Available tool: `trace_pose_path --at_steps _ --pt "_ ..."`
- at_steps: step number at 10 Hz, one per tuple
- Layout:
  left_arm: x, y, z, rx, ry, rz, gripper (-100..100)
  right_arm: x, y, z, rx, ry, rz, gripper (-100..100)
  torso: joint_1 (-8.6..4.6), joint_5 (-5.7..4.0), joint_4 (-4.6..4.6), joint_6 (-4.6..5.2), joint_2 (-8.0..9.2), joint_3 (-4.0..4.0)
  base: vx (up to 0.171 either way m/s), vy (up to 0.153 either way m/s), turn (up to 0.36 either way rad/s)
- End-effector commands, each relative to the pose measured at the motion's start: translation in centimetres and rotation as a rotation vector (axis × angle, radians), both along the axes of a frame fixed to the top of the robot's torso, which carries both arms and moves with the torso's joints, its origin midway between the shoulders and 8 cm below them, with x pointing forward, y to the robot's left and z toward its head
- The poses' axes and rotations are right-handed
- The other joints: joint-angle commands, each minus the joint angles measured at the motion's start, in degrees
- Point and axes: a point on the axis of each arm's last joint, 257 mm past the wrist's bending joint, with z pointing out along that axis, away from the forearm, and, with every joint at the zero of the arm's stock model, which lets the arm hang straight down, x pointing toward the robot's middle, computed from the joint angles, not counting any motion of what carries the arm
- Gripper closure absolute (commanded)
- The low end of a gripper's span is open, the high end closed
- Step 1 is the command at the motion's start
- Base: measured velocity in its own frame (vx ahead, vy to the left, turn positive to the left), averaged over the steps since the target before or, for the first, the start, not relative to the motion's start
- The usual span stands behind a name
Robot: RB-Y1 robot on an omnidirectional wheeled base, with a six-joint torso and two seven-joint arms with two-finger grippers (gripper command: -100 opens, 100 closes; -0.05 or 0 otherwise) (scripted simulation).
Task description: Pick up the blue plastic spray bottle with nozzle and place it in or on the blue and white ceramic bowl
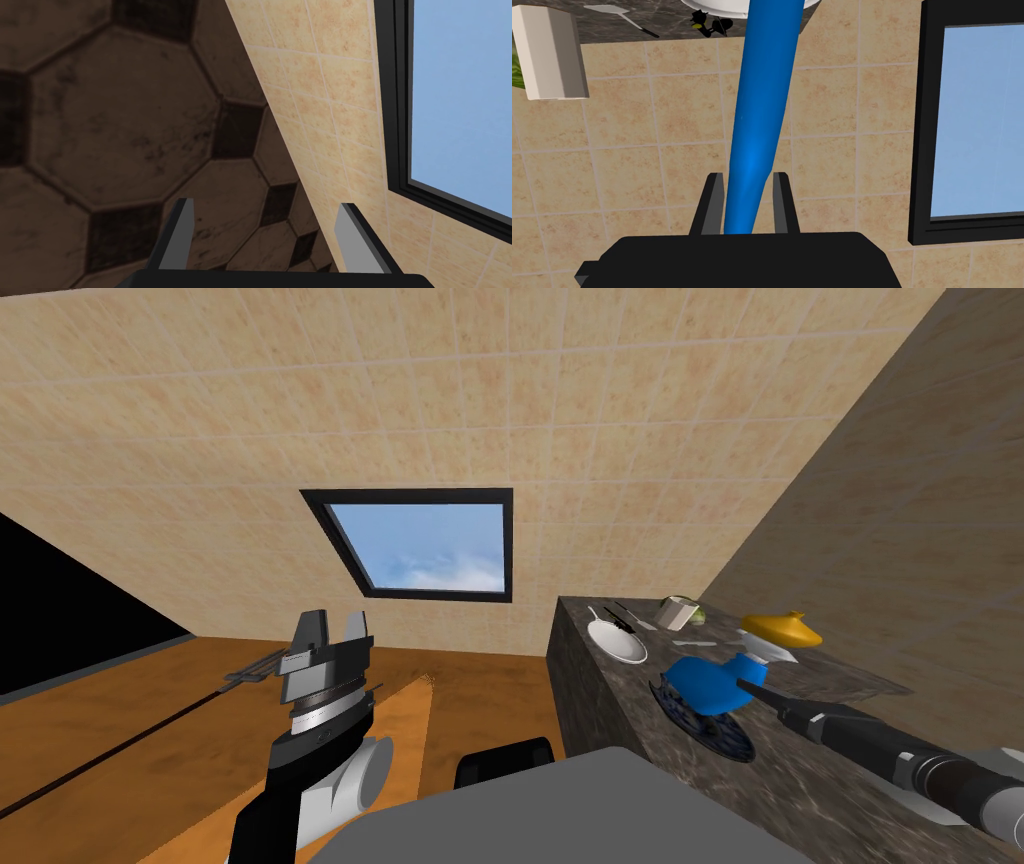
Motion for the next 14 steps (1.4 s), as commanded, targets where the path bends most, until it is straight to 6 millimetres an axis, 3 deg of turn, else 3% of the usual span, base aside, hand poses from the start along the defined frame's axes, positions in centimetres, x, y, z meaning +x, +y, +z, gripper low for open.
trace_pose_path --at_steps 1,3,4,8,9,10,14 --pt "0.0 0.0 0.0 0.000 0.000 0.000 0 0.3 -0.7 0.0 -0.035 0.030 0.000 100 0.00 0.00 0.00 0.00 0.00 0.00 -0.035 -0.009 0.068" --pt "0.0 0.0 0.0 0.000 0.000 0.000 0 0.4 -0.8 -0.1 -0.038 0.034 -0.001 100 0.02 0.04 -0.03 -0.04 -0.10 -0.06 -0.020 -0.005 0.053" --pt "0.0 0.0 0.0 0.000 0.000 0.000 0 0.4 -0.9 -0.1 -0.041 0.037 -0.003 -100 0.08 0.06 -0.03 0.00 -0.14 -0.08 0.000 0.000 0.000" --pt "0.0 0.0 0.0 0.000 0.000 0.000 0 0.4 -0.9 -0.1 -0.040 0.036 -0.002 -100 0.13 0.08 -0.04 0.00 -0.18 -0.11 0.000 0.000 0.000" --pt "0.0 0.0 0.0 0.000 0.000 0.000 0 0.4 -0.9 -0.1 -0.040 0.036 -0.002 0 0.13 0.08 -0.04 0.00 -0.18 -0.11 0.000 0.000 0.000" --pt "0.0 0.0 0.0 0.000 0.000 0.000 0 0.2 -2.2 0.8 -0.040 0.041 -0.032 -100 0.13 0.08 -0.04 0.00 -0.19 -0.11 -0.055 0.016 0.190" --pt "0.0 0.0 0.0 0.000 0.000 0.000 0 0.0 -4.5 2.9 -0.038 0.045 -0.088 -100 0.32 0.13 0.02 -0.02 0.06 0.04 -0.074 0.053 0.162"
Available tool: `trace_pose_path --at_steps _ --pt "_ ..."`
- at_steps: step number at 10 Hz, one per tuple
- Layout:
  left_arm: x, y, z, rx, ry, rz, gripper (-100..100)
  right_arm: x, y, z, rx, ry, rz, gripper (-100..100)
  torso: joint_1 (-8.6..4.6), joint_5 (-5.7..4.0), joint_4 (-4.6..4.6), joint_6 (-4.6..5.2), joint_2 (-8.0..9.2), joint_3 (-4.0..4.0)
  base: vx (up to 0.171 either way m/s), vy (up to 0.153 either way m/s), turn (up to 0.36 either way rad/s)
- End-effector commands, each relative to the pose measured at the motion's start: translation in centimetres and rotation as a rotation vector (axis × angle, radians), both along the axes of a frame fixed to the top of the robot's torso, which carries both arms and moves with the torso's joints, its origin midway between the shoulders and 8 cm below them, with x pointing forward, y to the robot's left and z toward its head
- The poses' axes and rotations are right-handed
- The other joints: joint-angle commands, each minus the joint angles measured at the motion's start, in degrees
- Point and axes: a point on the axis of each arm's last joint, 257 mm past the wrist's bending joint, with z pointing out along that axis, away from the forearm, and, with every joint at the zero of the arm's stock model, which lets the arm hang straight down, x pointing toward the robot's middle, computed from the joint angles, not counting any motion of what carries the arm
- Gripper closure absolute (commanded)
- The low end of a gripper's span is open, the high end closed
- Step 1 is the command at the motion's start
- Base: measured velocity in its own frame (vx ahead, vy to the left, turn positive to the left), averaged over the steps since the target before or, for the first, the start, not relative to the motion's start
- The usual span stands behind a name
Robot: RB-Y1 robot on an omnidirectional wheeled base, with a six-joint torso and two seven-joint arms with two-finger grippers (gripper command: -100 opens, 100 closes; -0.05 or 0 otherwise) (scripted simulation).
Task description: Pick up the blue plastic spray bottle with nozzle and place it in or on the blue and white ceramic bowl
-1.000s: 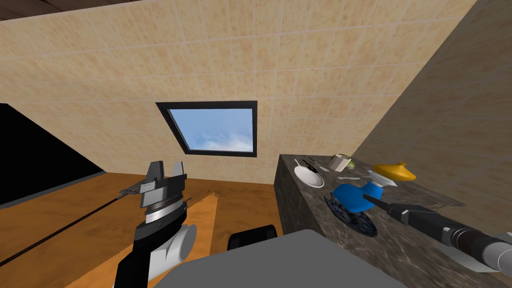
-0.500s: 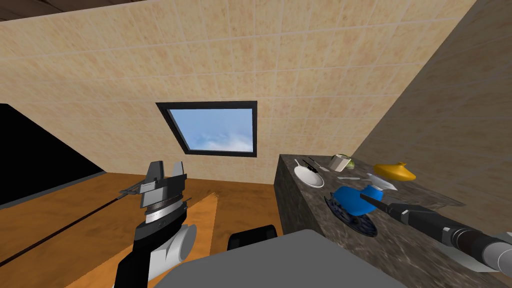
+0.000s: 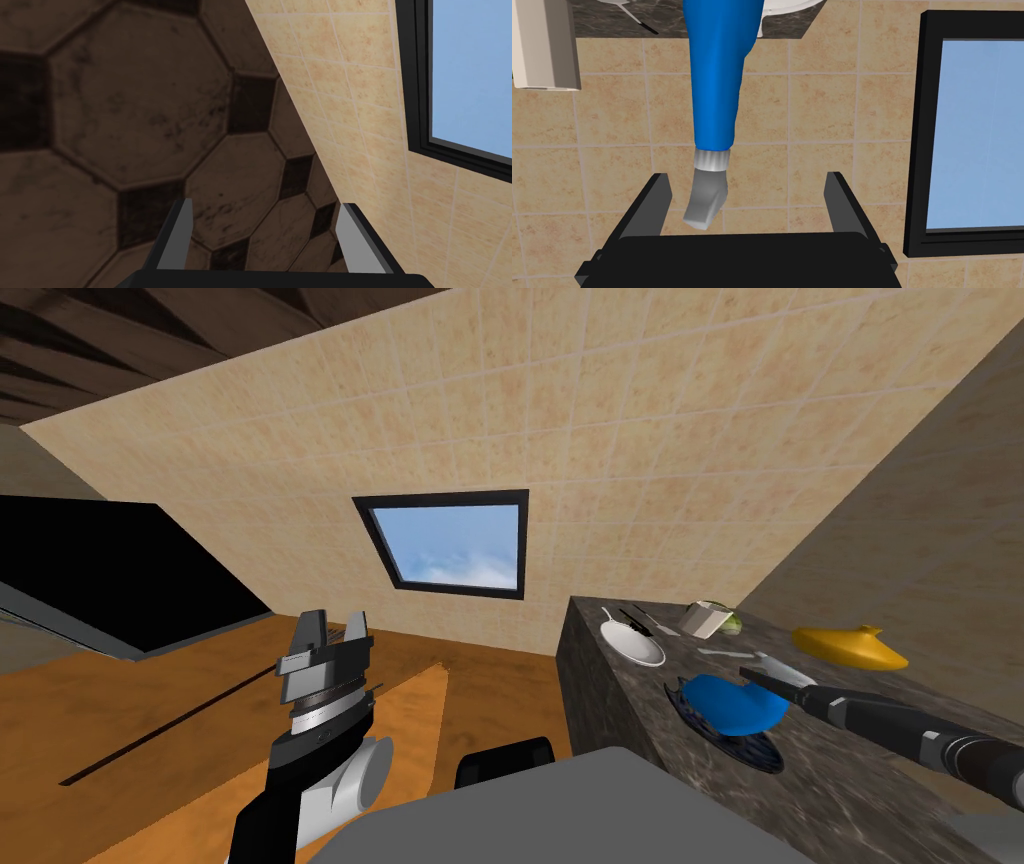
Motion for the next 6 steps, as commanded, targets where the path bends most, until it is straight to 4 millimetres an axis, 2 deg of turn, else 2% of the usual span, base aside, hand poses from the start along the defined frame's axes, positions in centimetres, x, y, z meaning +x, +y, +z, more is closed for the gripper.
trace_pose_path --at_steps 1,4,5,6 --pt "0.0 0.0 0.0 0.000 0.000 0.000 0 0.0 -0.8 1.0 0.002 -0.001 -0.023 -100 0.00 0.00 0.00 0.00 0.00 0.00 -0.050 0.049 0.151" --pt "0.0 0.0 0.0 0.000 0.000 0.000 0 0.1 -2.3 2.7 0.003 -0.004 -0.062 -100 -0.02 -0.01 -0.01 0.00 -0.04 -0.02 -0.052 0.050 0.152" --pt "0.0 0.0 0.0 0.000 0.000 0.000 0 0.0 -2.0 2.3 0.002 -0.003 -0.053 -100 -0.02 -0.01 -0.01 0.01 -0.03 -0.02 -0.022 0.020 0.028" --pt "0.0 0.0 0.0 0.000 0.000 0.000 0 0.0 -2.1 2.3 0.003 -0.003 -0.055 0 -0.11 -0.03 -0.01 0.04 -0.10 -0.05 0.000 0.000 0.000"
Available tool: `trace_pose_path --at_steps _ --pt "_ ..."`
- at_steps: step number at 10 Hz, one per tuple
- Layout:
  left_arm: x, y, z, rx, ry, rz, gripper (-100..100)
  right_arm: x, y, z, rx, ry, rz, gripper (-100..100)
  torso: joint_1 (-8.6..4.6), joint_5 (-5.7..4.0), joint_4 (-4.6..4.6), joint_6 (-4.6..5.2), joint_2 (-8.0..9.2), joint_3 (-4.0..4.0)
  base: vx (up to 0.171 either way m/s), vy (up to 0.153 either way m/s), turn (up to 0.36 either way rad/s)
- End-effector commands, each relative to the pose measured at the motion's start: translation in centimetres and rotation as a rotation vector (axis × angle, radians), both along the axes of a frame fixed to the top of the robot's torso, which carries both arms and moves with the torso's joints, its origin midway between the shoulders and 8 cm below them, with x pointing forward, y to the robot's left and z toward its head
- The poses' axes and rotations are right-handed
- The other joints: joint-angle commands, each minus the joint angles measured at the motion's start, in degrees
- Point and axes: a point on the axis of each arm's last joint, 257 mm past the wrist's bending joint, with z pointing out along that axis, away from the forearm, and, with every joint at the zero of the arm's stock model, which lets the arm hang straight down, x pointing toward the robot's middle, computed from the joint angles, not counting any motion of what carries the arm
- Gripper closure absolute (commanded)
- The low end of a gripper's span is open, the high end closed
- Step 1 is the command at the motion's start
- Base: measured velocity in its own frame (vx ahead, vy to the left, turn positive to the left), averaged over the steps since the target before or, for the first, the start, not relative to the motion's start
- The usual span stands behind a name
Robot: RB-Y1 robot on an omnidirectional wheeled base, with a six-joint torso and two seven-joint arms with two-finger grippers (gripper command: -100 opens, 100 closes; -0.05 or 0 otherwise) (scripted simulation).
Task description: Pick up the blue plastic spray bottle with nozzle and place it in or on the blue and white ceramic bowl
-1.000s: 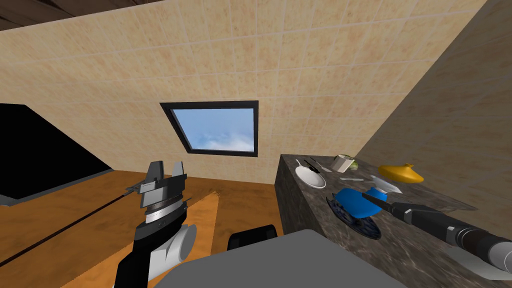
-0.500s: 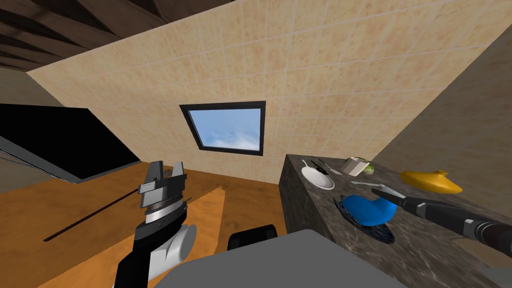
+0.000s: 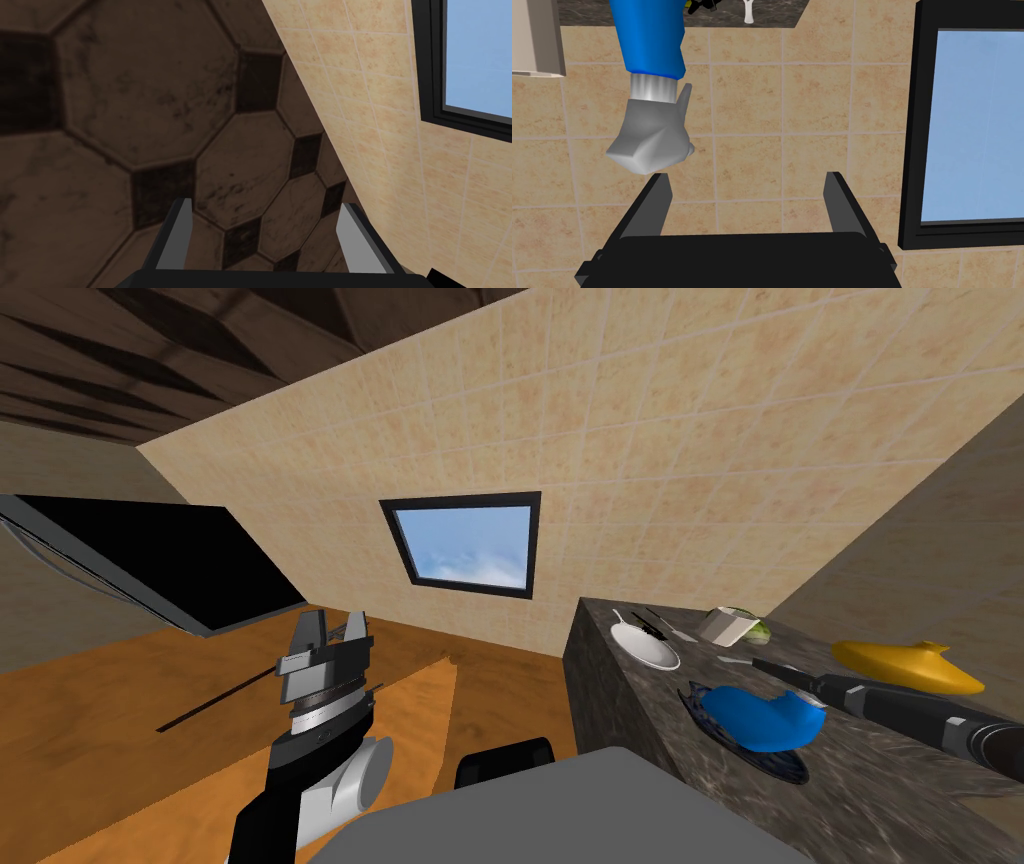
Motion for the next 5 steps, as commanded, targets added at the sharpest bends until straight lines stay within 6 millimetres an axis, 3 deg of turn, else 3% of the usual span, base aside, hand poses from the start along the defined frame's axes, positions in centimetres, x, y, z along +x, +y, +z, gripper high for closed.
trace_pose_path --at_steps 1,5 --pt "0.00 0.00 0.00 0.000 0.000 0.000 0 0.00 0.00 0.00 0.000 0.000 0.000 0 0.00 0.00 0.00 0.00 0.00 0.00 0.000 0.000 0.000" --pt "0.00 0.00 0.00 0.000 0.000 0.000 0 0.00 0.00 0.00 0.000 0.000 0.000 0 -0.04 -0.01 -0.01 0.00 -0.05 -0.03 0.000 0.000 0.000"
